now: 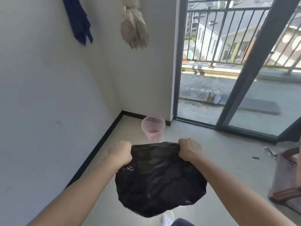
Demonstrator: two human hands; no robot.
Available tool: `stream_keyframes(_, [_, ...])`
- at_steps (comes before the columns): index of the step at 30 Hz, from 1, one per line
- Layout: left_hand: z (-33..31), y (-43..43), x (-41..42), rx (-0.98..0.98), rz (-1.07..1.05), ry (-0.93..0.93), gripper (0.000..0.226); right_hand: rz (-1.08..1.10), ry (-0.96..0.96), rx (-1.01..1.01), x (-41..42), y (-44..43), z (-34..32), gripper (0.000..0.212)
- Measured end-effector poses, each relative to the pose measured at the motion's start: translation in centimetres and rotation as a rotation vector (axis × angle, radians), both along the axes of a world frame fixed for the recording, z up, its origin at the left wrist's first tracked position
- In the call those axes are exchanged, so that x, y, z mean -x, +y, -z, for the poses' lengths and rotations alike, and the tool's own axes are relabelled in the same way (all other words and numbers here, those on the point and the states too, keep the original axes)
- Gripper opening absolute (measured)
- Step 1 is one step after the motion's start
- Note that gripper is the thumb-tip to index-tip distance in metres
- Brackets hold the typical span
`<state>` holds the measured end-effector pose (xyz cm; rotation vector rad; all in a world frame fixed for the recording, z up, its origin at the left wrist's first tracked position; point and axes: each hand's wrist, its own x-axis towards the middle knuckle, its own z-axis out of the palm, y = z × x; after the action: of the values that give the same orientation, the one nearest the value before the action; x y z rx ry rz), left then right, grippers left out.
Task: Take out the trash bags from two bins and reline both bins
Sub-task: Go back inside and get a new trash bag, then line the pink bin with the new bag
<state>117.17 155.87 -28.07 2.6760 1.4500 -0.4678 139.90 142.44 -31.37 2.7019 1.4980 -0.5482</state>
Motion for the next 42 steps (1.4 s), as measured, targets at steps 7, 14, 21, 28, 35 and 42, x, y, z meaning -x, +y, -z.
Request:
stream_keyframes(7, [-5.6, 15.7, -8.9, -0.312, -0.158, -0.866, 0.019, 0.068, 0.010, -0.701, -5.8, 16.3, -6.5, 0.032])
stream_keyframes(14, [5.1, 27.0, -12.6, 0.165, 0.029, -0.211, 0.025, -0.070, 0.083, -0.015, -9.7, 25.6, 3.3, 0.025])
stream_keyframes(21, [11.4, 39.8, -17.0, 0.227, 0.050, -0.047, 0.025, 0.277, 0.090, 0.256, -14.6, 35.4, 8.6, 0.027])
stream_keyframes(28, [16.4, 50.0, -23.4, 0.353, -0.132, -0.138, 0.028, 0.817, 0.192, -0.010, -18.6, 44.4, 12.1, 0.044])
stream_keyframes(35, [24.0, 51.2, -30.9, 0.656, -0.539, -0.518, 0.034, 0.752, 0.295, -0.429, -23.5, 49.5, 17.3, 0.061])
stream_keyframes(42, [36.8, 51.9, -35.7, 0.687, -0.711, -0.813, 0.035, 0.311, 0.159, -0.605, -28.5, 53.7, 30.3, 0.057])
